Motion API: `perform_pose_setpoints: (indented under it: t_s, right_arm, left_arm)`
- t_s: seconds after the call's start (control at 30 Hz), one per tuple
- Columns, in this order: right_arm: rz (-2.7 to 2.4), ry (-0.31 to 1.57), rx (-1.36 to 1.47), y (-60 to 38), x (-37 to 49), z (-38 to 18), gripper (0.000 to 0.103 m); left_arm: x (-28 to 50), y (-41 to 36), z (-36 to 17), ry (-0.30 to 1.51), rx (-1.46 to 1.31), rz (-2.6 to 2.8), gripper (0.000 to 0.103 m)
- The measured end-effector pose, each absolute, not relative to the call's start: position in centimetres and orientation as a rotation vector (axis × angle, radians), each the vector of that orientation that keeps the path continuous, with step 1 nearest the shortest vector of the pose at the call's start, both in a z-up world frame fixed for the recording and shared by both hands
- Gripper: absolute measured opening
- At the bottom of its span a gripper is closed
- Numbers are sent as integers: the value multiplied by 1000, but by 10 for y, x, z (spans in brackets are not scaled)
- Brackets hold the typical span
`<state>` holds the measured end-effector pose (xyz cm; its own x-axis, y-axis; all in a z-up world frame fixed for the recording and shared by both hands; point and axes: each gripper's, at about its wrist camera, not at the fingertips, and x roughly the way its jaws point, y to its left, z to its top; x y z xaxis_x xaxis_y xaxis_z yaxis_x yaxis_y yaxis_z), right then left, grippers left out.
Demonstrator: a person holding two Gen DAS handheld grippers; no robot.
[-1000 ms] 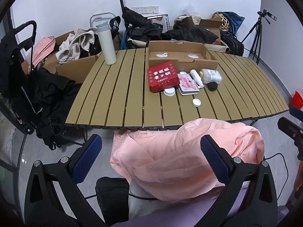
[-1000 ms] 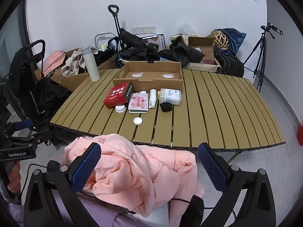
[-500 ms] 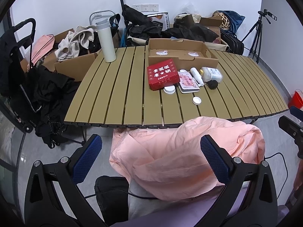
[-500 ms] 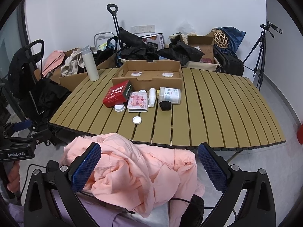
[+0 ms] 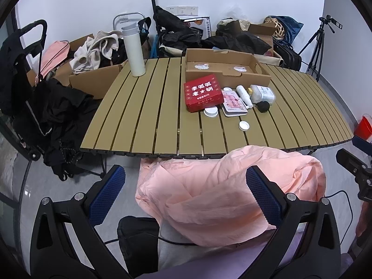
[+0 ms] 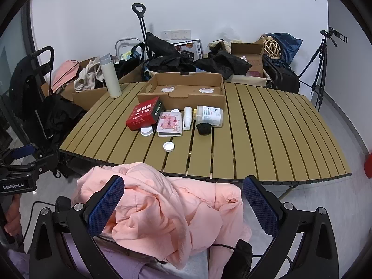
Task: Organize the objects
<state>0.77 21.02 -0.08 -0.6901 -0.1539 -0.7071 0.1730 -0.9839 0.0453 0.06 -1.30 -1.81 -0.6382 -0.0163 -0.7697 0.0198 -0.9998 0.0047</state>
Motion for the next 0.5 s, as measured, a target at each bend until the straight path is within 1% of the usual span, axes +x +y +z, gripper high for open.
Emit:
perform_pose_setpoints:
  t_s: [0.1,0.2,0.3,0.33,0.4,0.47,0.5]
  right_arm:
    - [-2748,35,1124,210,0,-9,103]
    - [-2765,8,1135,212,-15,-17,103]
    - [-2790,-18,1083,218,-29,-16,103]
    - [-2807,-23,1046,219,-33,-13,103]
    - [-2867,-38,838,224,-36,0,103]
    - [-2899,-5,613,222,-38,4,103]
    - [-2912,39,608,217,-48,-1,103]
  left_arm:
    - [-5,-16,-15,39,1331,-2840,103]
    - [-16,-16,-14,10,1303,-2837,103]
    - [-40,-18,-22,-14,1335,-2806,103]
    - [-46,-19,-24,-15,1339,-2800,103]
    - [-60,-20,-28,-9,1328,-2824,103]
    - [-78,-24,-36,23,1301,-2856,103]
    - [-88,-26,-43,30,1336,-2834,103]
